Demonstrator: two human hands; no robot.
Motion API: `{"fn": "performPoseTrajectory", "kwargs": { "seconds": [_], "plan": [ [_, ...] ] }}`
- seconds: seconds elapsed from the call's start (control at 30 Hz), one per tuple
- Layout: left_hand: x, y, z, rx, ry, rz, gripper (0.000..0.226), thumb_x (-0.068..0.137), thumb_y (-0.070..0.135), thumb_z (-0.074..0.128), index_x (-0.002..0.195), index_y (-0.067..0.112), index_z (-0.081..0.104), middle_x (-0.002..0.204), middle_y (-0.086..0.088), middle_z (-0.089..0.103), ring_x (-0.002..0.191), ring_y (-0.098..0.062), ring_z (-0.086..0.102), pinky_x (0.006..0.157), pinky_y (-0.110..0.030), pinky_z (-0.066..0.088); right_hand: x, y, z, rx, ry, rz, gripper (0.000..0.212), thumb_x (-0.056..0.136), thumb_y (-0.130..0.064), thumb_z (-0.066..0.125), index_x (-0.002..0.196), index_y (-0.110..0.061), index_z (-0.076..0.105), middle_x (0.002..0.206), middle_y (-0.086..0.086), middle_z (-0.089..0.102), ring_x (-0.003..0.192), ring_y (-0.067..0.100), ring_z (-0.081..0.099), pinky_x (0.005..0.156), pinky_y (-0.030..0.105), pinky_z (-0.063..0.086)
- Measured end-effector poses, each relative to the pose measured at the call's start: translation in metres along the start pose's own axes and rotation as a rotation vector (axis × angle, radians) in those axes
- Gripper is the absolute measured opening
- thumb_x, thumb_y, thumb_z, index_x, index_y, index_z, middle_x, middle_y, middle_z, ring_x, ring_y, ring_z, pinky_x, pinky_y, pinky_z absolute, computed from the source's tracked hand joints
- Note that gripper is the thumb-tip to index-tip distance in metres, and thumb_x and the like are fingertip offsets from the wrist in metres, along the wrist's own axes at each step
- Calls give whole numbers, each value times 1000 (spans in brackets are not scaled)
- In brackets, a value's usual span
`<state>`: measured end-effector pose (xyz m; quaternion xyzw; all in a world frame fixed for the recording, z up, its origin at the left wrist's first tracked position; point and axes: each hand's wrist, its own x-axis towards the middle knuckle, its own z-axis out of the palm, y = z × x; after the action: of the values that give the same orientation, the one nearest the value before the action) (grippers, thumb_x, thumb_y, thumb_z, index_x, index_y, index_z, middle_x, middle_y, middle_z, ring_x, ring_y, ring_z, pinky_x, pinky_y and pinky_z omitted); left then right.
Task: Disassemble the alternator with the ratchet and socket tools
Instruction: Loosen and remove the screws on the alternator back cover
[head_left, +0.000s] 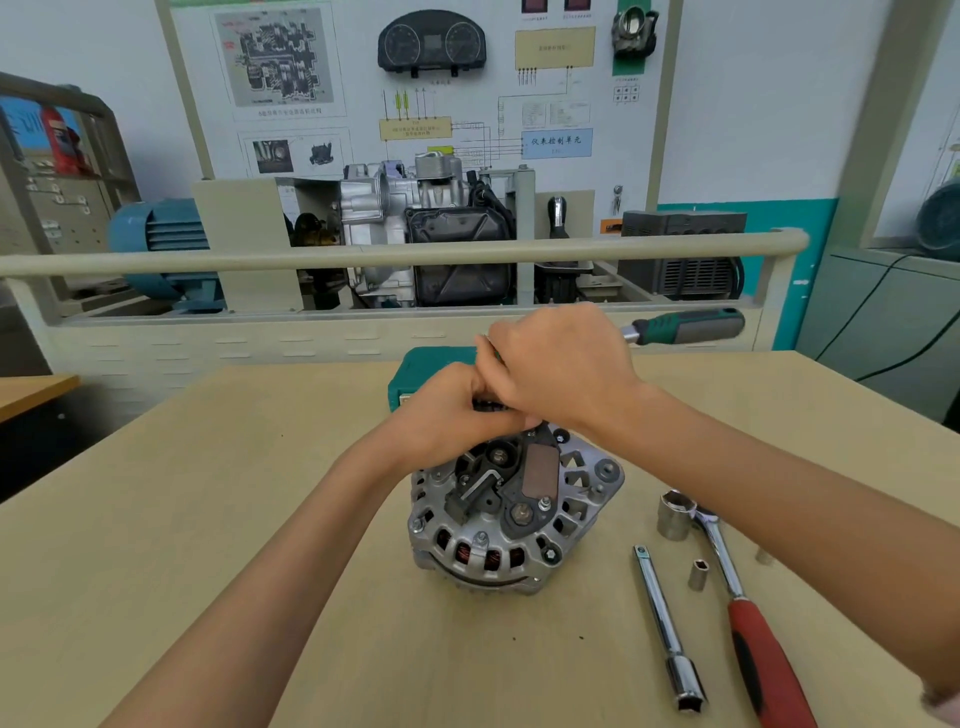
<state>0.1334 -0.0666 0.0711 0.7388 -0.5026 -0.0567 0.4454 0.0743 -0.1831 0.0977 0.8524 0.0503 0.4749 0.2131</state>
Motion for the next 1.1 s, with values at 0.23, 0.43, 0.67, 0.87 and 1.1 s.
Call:
{"fn": "performPoseTrajectory", "kwargs": {
  "seconds": [0.23, 0.43, 0.67, 0.87, 1.1],
  "plan": [
    [1, -2, 2, 32, 7, -9, 9, 82, 11, 69, 77, 3, 68, 66, 2, 63, 61, -1, 52, 60, -13, 41, -1, 20, 2, 378, 142, -282, 41, 82, -18, 51, 42, -11, 46, 36, 0, 39, 30, 18, 29, 37, 18, 19],
    [2, -2, 1, 68, 45, -18, 18, 79, 9, 71, 63, 12, 65, 53, 8, 58, 49, 1, 46, 51, -9, 34, -2, 3, -3, 206, -28, -17, 39, 83, -21, 51, 45, -11, 52, 35, 4, 40, 30, 19, 30, 41, 18, 19],
    [2, 0, 3, 76, 44, 47, 31, 81, -1, 67, 68, 28, 69, 65, 10, 69, 58, 5, 56, 61, -14, 43, 3, -9, -4, 79, -373, 338, 29, 89, -15, 47, 63, -18, 36, 55, 0, 26, 45, 16, 22, 43, 25, 14],
    [2, -2, 3, 62, 33, 33, 18, 82, 5, 67, 77, 21, 72, 70, 16, 69, 64, 8, 59, 65, -10, 42, 2, -3, -7, 8, -335, 170, 26, 91, -18, 43, 66, -17, 37, 53, 0, 25, 46, 17, 26, 42, 26, 11],
    [3, -2, 4, 59, 11, 22, 15, 83, 10, 67, 97, 12, 73, 95, 4, 72, 88, -1, 64, 84, -15, 47, 6, 19, -5, 44, -378, -154, 21, 97, -25, 34, 102, -10, 49, 60, 2, 40, 52, 23, 36, 48, 32, 21]
  ]
}}
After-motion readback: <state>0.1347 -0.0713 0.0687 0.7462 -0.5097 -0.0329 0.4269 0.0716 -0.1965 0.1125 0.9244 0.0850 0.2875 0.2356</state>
